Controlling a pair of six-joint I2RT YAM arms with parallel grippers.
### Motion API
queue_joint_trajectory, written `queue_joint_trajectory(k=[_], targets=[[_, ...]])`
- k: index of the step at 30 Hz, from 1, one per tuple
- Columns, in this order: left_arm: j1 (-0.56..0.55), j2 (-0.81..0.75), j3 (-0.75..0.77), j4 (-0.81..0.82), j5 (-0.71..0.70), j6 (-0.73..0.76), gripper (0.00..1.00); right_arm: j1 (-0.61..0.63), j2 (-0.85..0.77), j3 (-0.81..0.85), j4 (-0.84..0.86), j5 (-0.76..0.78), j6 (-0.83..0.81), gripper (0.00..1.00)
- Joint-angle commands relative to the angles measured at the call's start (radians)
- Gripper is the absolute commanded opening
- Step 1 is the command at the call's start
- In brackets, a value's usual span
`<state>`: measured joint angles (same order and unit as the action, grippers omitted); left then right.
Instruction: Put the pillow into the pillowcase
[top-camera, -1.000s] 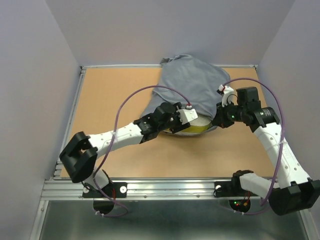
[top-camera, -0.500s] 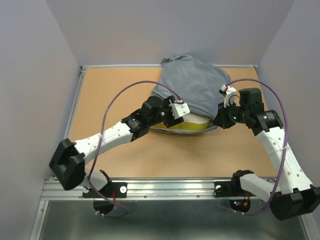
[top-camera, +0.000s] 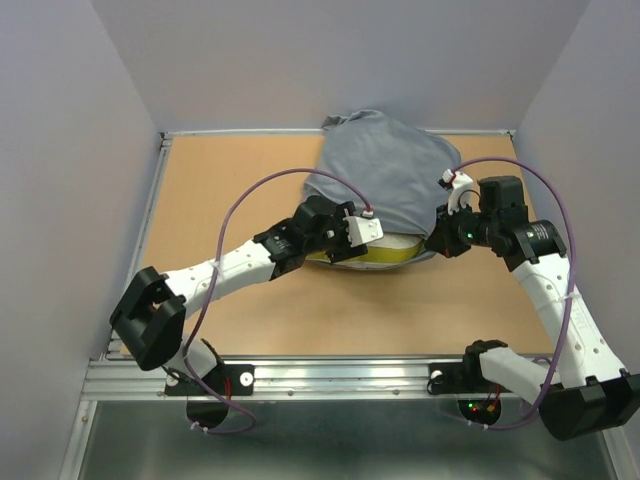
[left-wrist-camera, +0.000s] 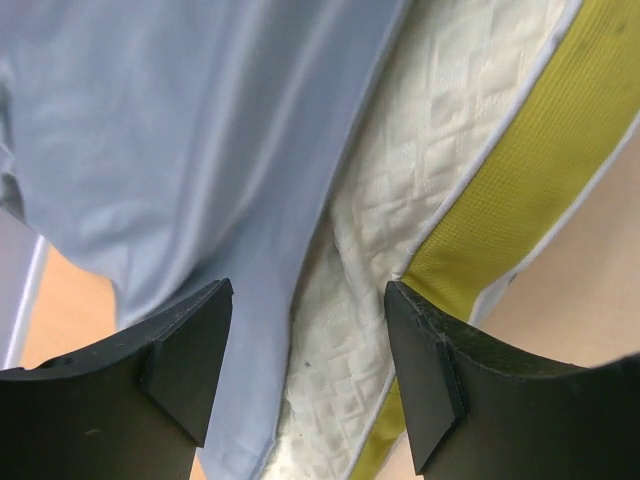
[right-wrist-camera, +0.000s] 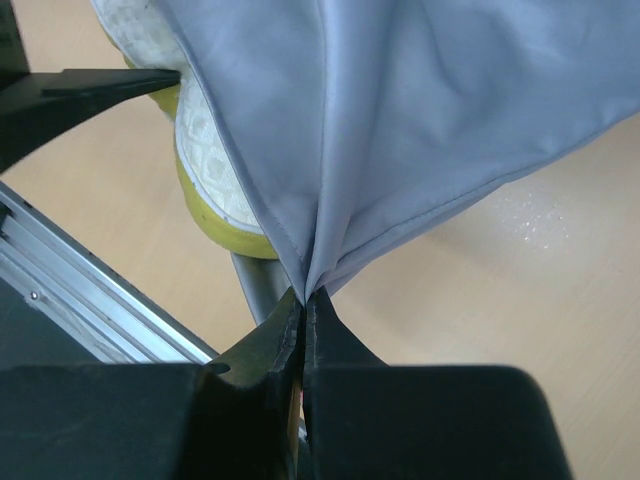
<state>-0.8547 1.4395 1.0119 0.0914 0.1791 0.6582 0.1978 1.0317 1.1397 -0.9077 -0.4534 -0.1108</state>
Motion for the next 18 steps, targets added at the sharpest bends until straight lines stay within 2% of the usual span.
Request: queue_joint_trajectory(k=[1,7,11,18], targets=[[0.011,0.015,0.060,0.019,-0.032,0.049,0.74,0.002,-0.022,0.012,0.038,-0.033,0.014,0.00],[0.055,0.061,0.076,0.079,-0.096,0.018,0.72,0.000,-0.032,0.008,0.036,-0.033,0.010,0.00],[0.097,0.015,0.076,0.071,0.005,0.023,0.72,0.002,-0.032,0.003,0.035,-0.030,0.008,0.00],[0.089,-0.028,0.106,0.041,0.132,-0.014,0.73,0.002,-0.021,-0.006,0.039,-0.045,0.016,0.01]])
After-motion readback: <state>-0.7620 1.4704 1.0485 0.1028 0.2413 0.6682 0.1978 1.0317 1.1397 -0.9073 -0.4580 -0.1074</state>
